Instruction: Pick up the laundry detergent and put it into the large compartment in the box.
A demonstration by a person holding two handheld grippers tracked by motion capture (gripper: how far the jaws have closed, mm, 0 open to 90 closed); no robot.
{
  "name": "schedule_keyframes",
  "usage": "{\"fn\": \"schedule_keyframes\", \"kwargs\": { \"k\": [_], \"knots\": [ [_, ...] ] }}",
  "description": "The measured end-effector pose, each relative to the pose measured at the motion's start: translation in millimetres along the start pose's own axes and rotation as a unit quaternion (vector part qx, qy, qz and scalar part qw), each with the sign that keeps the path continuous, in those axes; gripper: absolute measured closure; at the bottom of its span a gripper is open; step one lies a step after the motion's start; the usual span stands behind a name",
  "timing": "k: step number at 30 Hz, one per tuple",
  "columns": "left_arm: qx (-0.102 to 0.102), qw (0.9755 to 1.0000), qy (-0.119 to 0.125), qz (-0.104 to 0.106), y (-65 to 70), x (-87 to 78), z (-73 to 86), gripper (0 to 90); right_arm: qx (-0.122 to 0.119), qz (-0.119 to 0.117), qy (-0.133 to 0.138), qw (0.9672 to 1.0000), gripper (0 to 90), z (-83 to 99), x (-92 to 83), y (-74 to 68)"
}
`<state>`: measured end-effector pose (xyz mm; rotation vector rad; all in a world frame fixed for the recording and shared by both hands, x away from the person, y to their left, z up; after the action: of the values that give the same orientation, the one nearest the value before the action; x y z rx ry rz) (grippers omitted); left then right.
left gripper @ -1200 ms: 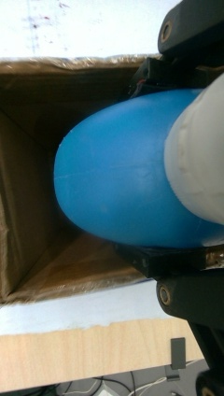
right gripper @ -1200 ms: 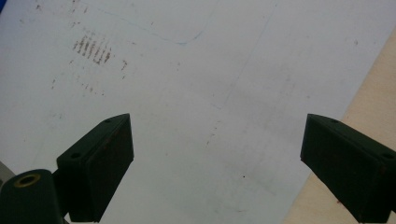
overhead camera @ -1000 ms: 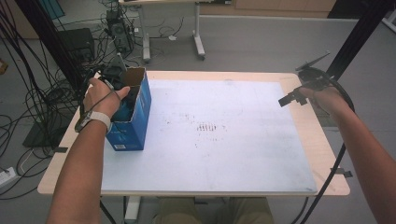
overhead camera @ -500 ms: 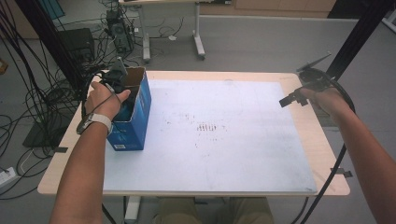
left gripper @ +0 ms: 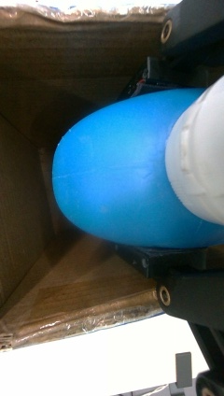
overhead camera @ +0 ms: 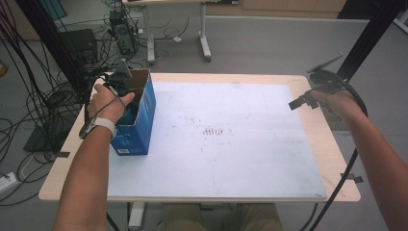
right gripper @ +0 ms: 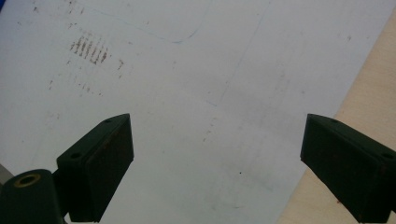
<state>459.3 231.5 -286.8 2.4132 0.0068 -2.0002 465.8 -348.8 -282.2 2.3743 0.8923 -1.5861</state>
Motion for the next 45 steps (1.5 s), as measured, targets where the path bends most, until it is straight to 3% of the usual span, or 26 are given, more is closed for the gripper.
{"fn": "schedule_keyframes", "kwargs": {
  "k": [45],
  "knots": [
    [0.001, 1.0, 0.002, -0.003, -1.6, 1.7, 0.5, 37.2, -0.002, 0.003, 0.001, 1.0, 9.4, 1.0, -0.7, -1.5]
  ]
}}
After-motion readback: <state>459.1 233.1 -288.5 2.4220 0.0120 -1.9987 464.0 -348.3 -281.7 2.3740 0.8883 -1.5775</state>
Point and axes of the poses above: each handheld gripper's, and its own axes: x roughly forward along the jaws, z roughly out of its underside, y roughly to its right, the point moved 1 cm from there along x, roughly forward along the jaws, and after that the axes turned 7 degrees about -x, right-handed, at the moved point
